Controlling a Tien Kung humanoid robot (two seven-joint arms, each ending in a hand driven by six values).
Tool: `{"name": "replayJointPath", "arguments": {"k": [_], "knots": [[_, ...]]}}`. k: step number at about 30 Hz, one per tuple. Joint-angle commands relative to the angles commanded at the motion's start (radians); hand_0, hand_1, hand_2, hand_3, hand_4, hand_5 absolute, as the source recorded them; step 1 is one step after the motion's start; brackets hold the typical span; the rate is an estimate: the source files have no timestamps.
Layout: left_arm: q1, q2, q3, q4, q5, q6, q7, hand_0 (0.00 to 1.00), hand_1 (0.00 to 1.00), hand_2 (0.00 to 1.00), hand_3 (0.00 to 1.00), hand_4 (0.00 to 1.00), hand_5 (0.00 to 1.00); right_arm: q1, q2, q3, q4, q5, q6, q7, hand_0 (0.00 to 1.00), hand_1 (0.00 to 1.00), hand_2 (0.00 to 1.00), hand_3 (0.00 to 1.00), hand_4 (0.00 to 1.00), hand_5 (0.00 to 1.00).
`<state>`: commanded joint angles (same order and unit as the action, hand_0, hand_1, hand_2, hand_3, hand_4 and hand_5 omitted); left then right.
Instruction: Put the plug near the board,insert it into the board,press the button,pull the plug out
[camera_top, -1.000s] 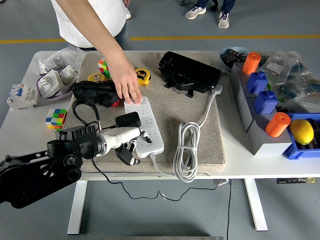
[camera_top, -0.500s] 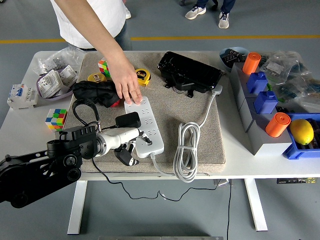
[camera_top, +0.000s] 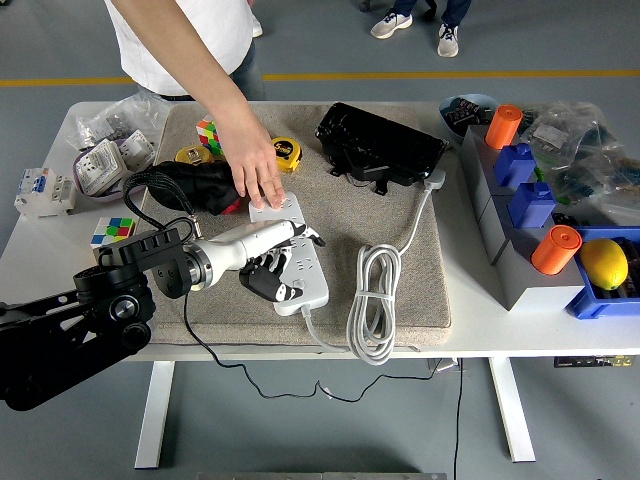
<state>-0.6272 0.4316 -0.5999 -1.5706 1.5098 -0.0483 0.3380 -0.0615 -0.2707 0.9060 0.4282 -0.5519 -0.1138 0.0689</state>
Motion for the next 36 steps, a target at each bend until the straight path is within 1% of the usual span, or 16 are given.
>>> {"name": "replayJointPath", "arguments": {"k": [1, 6, 7, 9, 12, 13, 18, 19, 23, 24, 25, 30, 31, 36], "knots": [[0.003, -0.002, -0.009, 0.008, 0.005, 0.011, -0.022, 0.183, 0.272, 0.402, 0.622, 0.919, 0.246, 0.000, 0.000, 0.000, 0.000, 0.000, 0.000, 0.000, 0.620, 0.665, 0.680, 0.586, 0.998, 0.518], [0.010, -0.010, -0.032, 0.053, 0.038, 0.028, -0.082, 0.183, 0.272, 0.402, 0.622, 0.919, 0.246, 0.000, 0.000, 0.000, 0.001, -0.001, 0.000, 0.000, 0.620, 0.665, 0.680, 0.586, 0.998, 0.518], [0.010, -0.011, -0.034, 0.060, 0.045, 0.028, -0.087, 0.566, 0.643, 0.620, 0.615, 0.998, 0.346, 0.000, 0.000, 0.000, 0.000, -0.001, 0.000, 0.000, 0.620, 0.666, 0.680, 0.586, 0.998, 0.517], [0.007, -0.015, -0.037, 0.081, 0.070, 0.031, -0.098, 0.566, 0.643, 0.620, 0.615, 0.998, 0.346, 0.001, 0.000, 0.000, 0.000, -0.001, 0.000, 0.000, 0.620, 0.666, 0.680, 0.586, 0.998, 0.517], [0.005, -0.020, -0.040, 0.106, 0.095, 0.024, -0.095, 0.566, 0.643, 0.620, 0.615, 0.998, 0.346, 0.002, 0.000, 0.002, 0.001, -0.001, 0.000, 0.000, 0.620, 0.666, 0.680, 0.586, 0.998, 0.517], [0.004, -0.022, -0.040, 0.115, 0.098, 0.022, -0.094, 0.749, 0.764, 0.755, 0.768, 0.998, 0.378, 0.002, 0.000, 0.002, 0.001, -0.002, 0.000, 0.000, 0.620, 0.665, 0.681, 0.586, 0.998, 0.517], [-0.006, -0.033, -0.038, 0.162, 0.145, 0.032, -0.093, 0.749, 0.764, 0.755, 0.768, 0.998, 0.378, 0.002, 0.000, 0.002, 0.001, -0.001, 0.000, 0.000, 0.620, 0.665, 0.681, 0.586, 0.998, 0.517], [-0.008, -0.035, -0.038, 0.171, 0.153, 0.035, -0.094, 0.760, 0.774, 0.779, 0.785, 0.998, 0.387, 0.002, 0.000, 0.001, 0.000, -0.001, 0.000, 0.000, 0.620, 0.665, 0.680, 0.586, 0.998, 0.517], [-0.017, -0.046, -0.033, 0.211, 0.180, 0.054, -0.086, 0.760, 0.774, 0.779, 0.785, 0.998, 0.387, 0.003, -0.001, -0.003, 0.000, 0.000, 0.000, 0.000, 0.620, 0.665, 0.680, 0.586, 0.998, 0.517], [-0.019, -0.048, -0.032, 0.220, 0.185, 0.054, -0.083, 0.760, 0.774, 0.779, 0.785, 0.998, 0.387, 0.003, -0.001, -0.003, 0.001, 0.000, 0.000, 0.000, 0.620, 0.665, 0.680, 0.586, 0.998, 0.517], [-0.021, -0.051, -0.032, 0.229, 0.191, 0.053, -0.078, 0.729, 0.733, 0.749, 0.783, 0.998, 0.392, 0.004, -0.001, -0.004, 0.001, 0.000, 0.000, 0.000, 0.620, 0.665, 0.680, 0.587, 0.998, 0.516], [-0.029, -0.058, -0.027, 0.276, 0.195, 0.039, -0.050, 0.729, 0.733, 0.749, 0.783, 0.998, 0.392, 0.005, -0.004, -0.007, 0.002, -0.001, 0.000, -0.001, 0.620, 0.665, 0.680, 0.587, 0.998, 0.516], [-0.030, -0.059, -0.025, 0.282, 0.195, 0.038, -0.047, 0.674, 0.683, 0.708, 0.765, 0.998, 0.392, 0.005, -0.005, -0.006, 0.002, -0.001, 0.000, -0.001, 0.620, 0.665, 0.681, 0.586, 0.998, 0.516], [-0.034, -0.060, -0.018, 0.311, 0.185, 0.036, -0.030, 0.674, 0.683, 0.708, 0.765, 0.998, 0.392, 0.004, -0.005, -0.005, 0.002, -0.001, 0.000, -0.001, 0.620, 0.665, 0.681, 0.586, 0.998, 0.516]]}}
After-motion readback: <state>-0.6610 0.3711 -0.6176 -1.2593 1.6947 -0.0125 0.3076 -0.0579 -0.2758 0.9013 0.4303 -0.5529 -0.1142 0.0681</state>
